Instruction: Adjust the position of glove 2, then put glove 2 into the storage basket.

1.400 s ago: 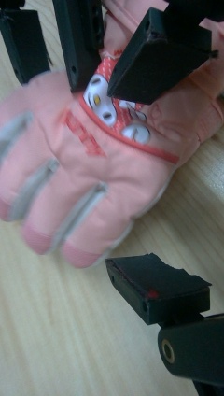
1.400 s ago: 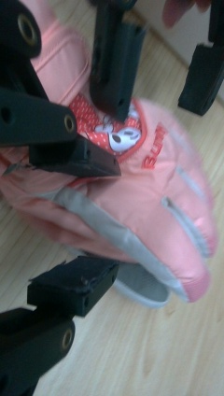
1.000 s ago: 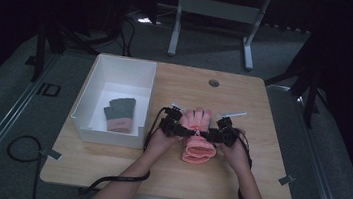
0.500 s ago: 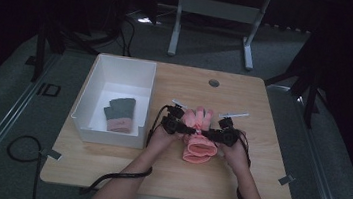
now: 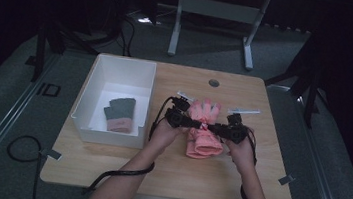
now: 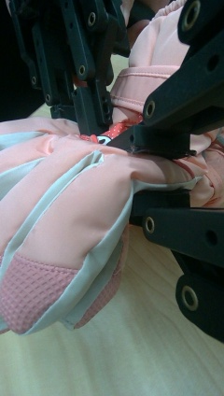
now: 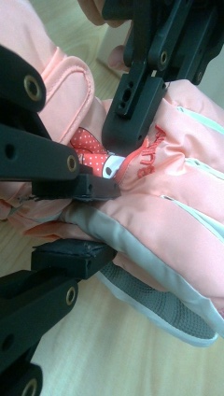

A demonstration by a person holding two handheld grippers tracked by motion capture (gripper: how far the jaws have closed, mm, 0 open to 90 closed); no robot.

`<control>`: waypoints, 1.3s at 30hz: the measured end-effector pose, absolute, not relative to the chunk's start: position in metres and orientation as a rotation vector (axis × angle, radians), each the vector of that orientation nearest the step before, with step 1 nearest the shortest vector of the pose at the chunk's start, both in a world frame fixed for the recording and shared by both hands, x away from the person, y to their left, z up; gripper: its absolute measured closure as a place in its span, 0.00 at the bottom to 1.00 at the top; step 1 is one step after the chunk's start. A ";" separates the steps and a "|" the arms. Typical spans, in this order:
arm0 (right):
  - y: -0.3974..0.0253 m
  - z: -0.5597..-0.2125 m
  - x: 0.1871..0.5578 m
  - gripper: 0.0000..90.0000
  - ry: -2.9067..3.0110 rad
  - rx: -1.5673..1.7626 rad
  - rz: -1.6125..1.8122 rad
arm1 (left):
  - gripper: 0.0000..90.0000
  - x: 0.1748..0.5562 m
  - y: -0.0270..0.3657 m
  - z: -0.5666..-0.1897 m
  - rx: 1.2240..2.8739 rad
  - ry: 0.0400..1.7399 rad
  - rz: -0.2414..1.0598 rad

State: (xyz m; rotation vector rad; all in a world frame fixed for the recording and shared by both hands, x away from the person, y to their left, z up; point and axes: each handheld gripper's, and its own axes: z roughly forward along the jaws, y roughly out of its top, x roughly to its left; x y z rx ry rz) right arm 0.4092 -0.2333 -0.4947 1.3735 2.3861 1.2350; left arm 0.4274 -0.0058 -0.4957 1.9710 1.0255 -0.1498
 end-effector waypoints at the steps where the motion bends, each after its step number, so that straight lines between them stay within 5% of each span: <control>1: -0.233 -0.488 0.408 0.79 2.375 1.363 1.249 | 0.84 0.426 -0.005 -0.485 1.963 1.013 -0.137; 18: -0.214 -0.429 0.404 0.79 2.331 1.273 1.291 | 0.84 0.420 0.016 -0.422 1.973 0.963 -0.039; 39: -0.141 -0.351 0.413 0.79 2.313 1.133 1.338 | 0.84 0.414 0.088 -0.338 1.933 0.993 0.101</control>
